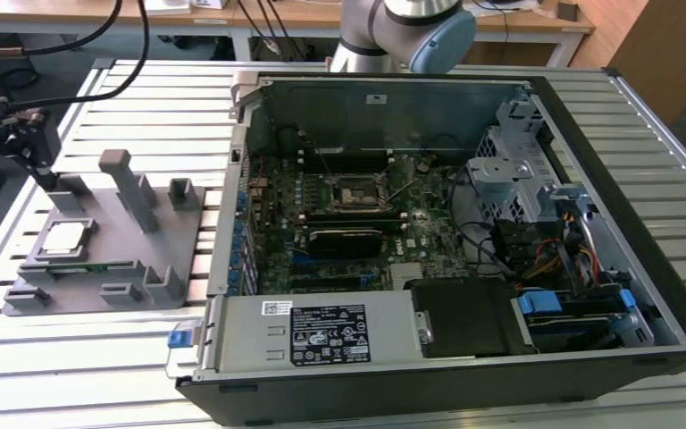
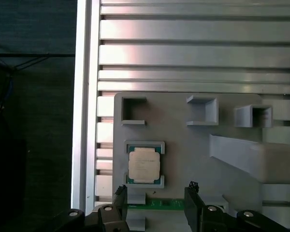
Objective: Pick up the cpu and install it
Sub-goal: 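Pick up the cpu and move it towards the insertion slot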
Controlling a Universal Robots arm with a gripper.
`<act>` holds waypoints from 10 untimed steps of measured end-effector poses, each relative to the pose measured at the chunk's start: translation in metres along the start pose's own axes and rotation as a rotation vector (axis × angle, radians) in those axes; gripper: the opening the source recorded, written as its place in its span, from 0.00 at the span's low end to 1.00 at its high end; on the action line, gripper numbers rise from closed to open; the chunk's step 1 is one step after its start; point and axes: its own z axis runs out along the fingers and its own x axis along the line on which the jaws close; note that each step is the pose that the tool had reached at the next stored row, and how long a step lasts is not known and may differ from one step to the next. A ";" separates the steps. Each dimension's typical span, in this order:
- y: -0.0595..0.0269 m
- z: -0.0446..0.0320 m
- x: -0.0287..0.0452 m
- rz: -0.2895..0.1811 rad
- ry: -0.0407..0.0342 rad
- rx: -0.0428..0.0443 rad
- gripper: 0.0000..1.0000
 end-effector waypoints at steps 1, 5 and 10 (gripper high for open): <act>-0.0001 0.0011 0.0000 0.000 0.0000 0.0000 0.58; -0.0003 0.0070 -0.0002 0.000 -0.0004 0.0001 0.58; -0.0008 0.0158 -0.0003 0.000 -0.0028 0.0001 0.58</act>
